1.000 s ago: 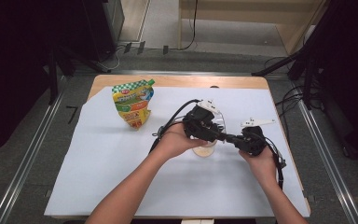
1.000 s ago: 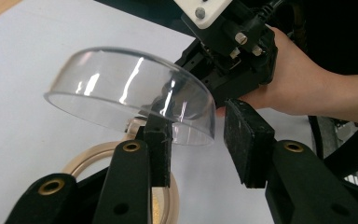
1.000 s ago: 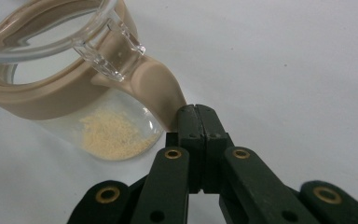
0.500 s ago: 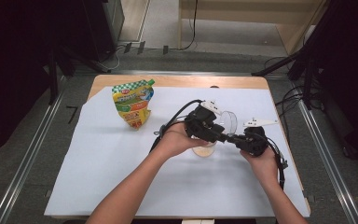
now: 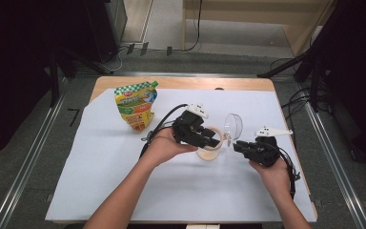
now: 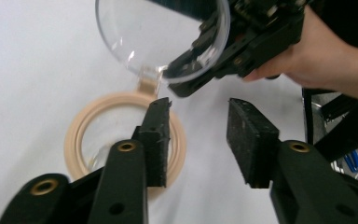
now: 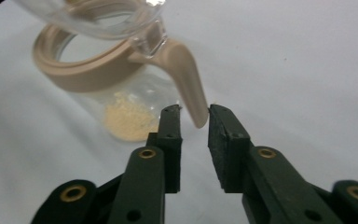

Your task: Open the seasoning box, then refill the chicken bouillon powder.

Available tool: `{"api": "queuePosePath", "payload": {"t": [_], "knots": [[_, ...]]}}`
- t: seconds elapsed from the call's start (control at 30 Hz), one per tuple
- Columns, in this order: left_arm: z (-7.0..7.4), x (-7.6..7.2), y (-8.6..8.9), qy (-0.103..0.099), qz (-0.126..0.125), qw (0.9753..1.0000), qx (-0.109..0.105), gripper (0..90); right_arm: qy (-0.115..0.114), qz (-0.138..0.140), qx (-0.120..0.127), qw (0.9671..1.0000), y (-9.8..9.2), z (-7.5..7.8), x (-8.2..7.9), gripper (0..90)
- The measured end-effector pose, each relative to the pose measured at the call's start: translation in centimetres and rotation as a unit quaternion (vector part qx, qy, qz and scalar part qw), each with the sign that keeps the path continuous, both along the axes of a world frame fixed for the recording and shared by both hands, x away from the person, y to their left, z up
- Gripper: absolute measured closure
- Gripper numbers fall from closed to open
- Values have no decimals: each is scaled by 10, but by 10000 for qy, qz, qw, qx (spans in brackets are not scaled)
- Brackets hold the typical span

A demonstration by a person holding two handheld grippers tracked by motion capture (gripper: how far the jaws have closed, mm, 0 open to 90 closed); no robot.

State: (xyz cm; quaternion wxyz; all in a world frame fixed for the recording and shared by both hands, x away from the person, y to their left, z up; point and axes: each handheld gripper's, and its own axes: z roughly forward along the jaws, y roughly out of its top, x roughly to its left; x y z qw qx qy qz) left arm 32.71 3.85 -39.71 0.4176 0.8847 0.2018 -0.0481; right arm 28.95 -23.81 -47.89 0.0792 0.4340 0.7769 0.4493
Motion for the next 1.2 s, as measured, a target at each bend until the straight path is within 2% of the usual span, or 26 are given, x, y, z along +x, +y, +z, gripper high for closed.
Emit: {"api": "queuePosePath", "payload": {"t": [0.1, 0.13, 0.17, 0.2, 0.27, 0.37, 0.4, 0.43, 0.47, 0.57, 0.73, 0.97, 1.2], "knots": [[-3, 0, 13, 158, 168, 9997, -49, 615, 11, 80, 52, 10000, 3, 4, -11, 694], [-4, 2, 21, 188, 237, 9995, -100, 615, -185, 191, 71, 9996, 7, 5, -20, 667], [-4, 2, 21, 188, 237, 9995, -100, 601, -185, 191, 71, 9996, 7, 5, -20, 667], [-3, 4, 28, 231, 308, 9992, -58, 579, -186, 261, 103, 9994, 11, 5, -27, 643], [-2, 3, 35, 184, 402, 9990, -95, 540, -121, 335, 105, 9993, 15, 4, -32, 624], [-2, 2, 41, 211, 418, 9988, -126, 526, -71, 377, 105, 9992, 20, 4, -36, 602], [-3, 3, 49, 303, 511, 9980, -200, 504, -94, 436, 66, 9990, 24, 3, -39, 593], [-3, 3, 49, 303, 511, 9980, -200, 488, -101, 485, 34, 9988, 27, 3, -39, 587], [-4, 5, 55, 401, 611, 9970, -266, 479, -93, 523, -24, 9986, 29, 2, -39, 581], [-4, 9, 63, 521, 725, 9956, -290, 449, -25, 605, -74, 9981, 34, -3, -38, 576], [-4, 10, 71, 460, 804, 9953, -265, 437, -19, 727, -129, 9973, 41, -5, -38, 573], [-8, 13, 89, 578, 941, 9932, -374, 433, -81, 859, -260, 9959, 48, -6, -38, 561], [-6, 15, 111, 520, 1177, 9909, -390, 431, -86, 956, -222, 9951, 51, -6, -39, 559]]}}
